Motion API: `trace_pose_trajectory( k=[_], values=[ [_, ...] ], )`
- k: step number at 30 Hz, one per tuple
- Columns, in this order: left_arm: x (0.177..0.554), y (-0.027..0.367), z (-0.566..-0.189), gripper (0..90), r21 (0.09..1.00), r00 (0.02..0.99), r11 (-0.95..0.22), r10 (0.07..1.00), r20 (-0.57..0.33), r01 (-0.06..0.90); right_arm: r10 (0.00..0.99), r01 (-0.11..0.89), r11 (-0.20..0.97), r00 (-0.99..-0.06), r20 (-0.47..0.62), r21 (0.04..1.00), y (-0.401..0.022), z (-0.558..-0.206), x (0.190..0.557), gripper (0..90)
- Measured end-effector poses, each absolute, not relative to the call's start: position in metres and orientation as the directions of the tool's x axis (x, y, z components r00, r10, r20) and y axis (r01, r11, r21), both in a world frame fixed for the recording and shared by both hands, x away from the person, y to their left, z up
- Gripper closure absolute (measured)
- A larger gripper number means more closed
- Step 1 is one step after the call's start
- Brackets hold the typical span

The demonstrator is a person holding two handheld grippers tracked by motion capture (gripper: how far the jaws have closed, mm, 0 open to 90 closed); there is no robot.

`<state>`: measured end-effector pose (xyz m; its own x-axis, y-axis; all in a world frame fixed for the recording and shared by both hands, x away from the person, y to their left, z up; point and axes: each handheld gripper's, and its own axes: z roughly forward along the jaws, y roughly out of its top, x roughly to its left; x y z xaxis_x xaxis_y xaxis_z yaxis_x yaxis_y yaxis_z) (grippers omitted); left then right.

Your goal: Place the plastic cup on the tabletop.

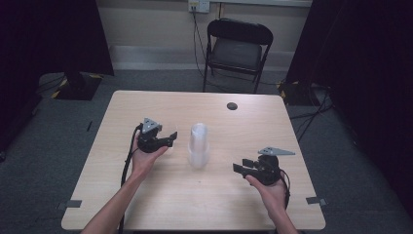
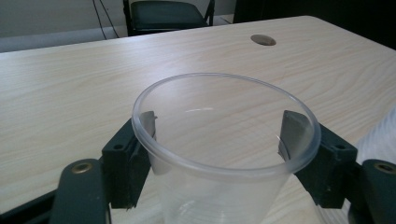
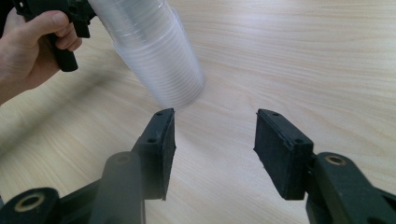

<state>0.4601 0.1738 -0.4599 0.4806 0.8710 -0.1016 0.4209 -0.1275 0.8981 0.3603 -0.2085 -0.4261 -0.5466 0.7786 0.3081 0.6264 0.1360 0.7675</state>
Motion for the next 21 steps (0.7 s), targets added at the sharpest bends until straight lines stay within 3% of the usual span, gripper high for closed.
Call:
trace_pose_trajectory(
  k=[21],
  values=[
    [0.4531,0.17,-0.4624,25.9,0.864,0.53,-0.215,0.845,-0.069,0.456,0.78,0.625,0.129,-0.544,0.31,0.77,-0.2109,-0.4232,0.3592,47.7]
  ],
)
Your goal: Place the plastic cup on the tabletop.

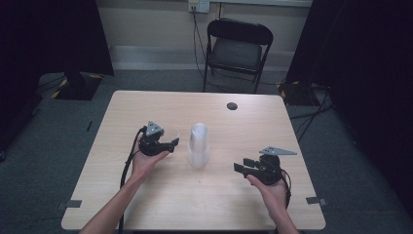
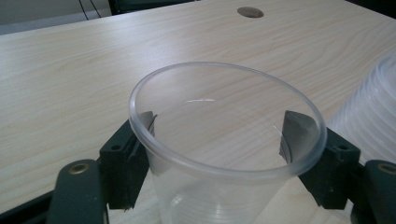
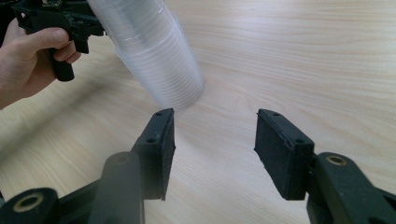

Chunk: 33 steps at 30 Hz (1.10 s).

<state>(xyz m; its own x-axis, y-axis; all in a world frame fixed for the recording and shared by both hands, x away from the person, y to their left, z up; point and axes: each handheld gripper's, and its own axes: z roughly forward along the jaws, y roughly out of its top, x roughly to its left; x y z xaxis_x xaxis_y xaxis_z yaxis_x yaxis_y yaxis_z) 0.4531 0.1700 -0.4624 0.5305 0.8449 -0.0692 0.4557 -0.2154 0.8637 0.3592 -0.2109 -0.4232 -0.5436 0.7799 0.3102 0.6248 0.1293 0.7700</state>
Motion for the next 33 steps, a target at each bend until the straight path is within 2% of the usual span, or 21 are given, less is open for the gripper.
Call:
trace_pose_trajectory(
  k=[11,33],
  values=[
    [0.45,0.173,-0.466,15.8,0.846,0.526,-0.226,0.847,-0.073,0.482,0.779,0.625,0.131,-0.545,0.31,0.77,-0.211,-0.424,0.36,47.7],
    [0.433,0.193,-0.457,17.4,0.817,0.538,-0.24,0.837,-0.1,0.524,0.786,0.627,0.122,-0.534,0.311,0.769,-0.215,-0.426,0.361,47.3]
  ],
)
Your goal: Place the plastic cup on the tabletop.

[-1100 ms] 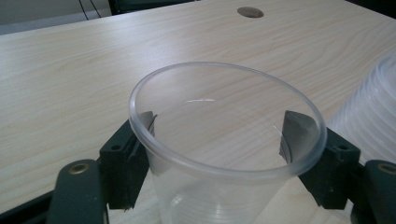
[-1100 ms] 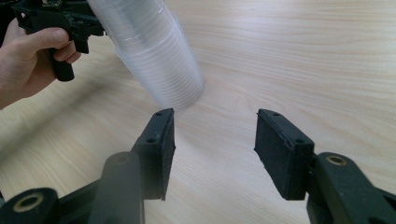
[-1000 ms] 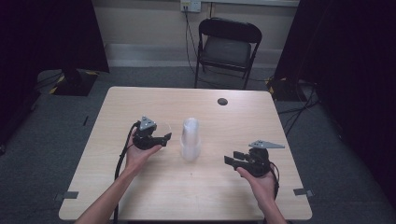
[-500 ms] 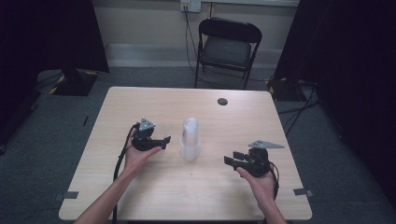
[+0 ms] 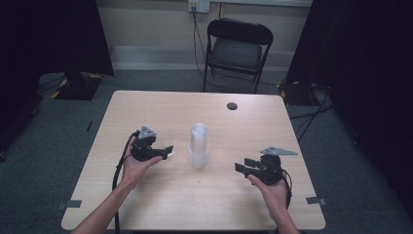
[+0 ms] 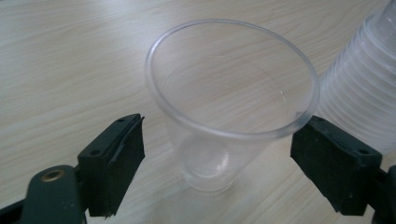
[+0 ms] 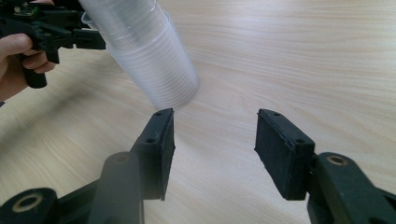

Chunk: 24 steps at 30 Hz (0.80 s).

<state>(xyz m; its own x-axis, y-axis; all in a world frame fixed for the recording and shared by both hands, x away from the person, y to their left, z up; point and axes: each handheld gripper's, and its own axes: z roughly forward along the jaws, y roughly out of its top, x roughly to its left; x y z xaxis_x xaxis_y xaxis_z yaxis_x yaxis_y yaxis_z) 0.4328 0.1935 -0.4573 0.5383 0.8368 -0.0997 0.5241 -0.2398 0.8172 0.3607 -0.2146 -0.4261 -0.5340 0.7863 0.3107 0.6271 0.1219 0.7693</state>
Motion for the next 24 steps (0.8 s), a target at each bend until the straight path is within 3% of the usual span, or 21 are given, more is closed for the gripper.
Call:
trace_pose_trajectory(
  k=[24],
  values=[
    [0.39,0.215,-0.427,15.8,0.819,0.553,-0.231,0.824,-0.122,0.526,0.805,0.618,0.112,-0.515,0.294,0.778,-0.224,-0.429,0.359,46.4]
  ],
)
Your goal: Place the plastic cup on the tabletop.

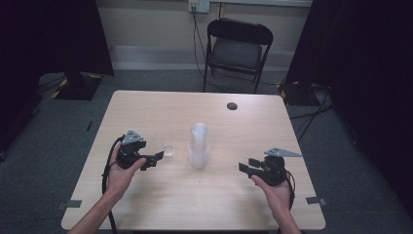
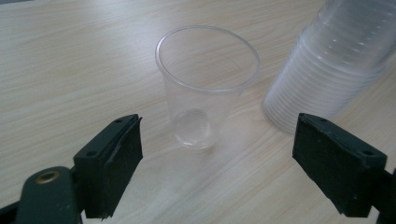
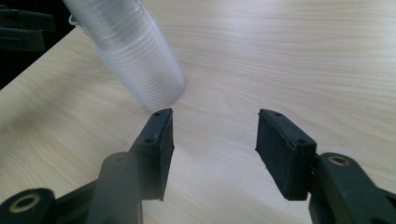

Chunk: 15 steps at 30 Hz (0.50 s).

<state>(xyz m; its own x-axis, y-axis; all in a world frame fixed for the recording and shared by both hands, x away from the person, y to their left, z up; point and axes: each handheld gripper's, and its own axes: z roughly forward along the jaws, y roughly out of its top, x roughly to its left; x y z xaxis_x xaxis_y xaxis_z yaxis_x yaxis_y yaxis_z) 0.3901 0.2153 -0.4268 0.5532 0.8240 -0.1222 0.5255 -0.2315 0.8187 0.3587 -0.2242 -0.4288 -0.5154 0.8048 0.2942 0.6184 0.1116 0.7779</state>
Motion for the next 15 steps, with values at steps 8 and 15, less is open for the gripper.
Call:
trace_pose_trajectory(
  k=[8,15],
  values=[
    [0.374,0.225,-0.419,15.9,0.809,0.532,-0.219,0.836,-0.132,0.545,0.809,0.616,0.112,-0.512,0.288,0.78,-0.226,-0.43,0.357,45.6],
    [0.359,0.233,-0.42,16.3,0.786,0.525,-0.256,0.845,-0.101,0.563,0.811,0.614,0.11,-0.51,0.286,0.782,-0.227,-0.429,0.356,45.1]
  ],
)
